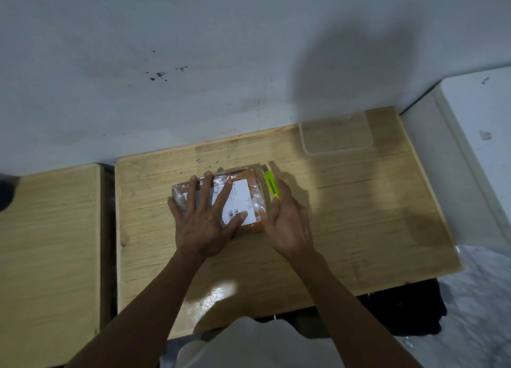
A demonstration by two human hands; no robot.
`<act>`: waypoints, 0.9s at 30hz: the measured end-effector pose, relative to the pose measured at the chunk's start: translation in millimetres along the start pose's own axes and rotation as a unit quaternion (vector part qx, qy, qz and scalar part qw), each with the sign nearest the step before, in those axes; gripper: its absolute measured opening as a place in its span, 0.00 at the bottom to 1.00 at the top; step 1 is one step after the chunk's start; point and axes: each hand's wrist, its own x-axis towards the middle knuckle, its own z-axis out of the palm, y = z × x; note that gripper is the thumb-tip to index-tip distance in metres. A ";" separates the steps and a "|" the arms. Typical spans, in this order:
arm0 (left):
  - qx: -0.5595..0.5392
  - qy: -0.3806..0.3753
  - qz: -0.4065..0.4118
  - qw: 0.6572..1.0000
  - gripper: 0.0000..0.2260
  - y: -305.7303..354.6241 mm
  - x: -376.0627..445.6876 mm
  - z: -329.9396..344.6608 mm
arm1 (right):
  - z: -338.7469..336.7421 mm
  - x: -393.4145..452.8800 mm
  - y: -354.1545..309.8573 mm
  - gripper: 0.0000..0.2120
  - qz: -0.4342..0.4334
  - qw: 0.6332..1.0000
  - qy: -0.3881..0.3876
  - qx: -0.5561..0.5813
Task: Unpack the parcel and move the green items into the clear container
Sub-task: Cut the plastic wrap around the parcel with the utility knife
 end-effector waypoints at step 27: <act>0.023 0.001 0.002 1.000 0.37 2.1 -0.1 -0.4 | 13.6 17.1 -4.0 0.32 -0.011 0.997 -0.048 -0.061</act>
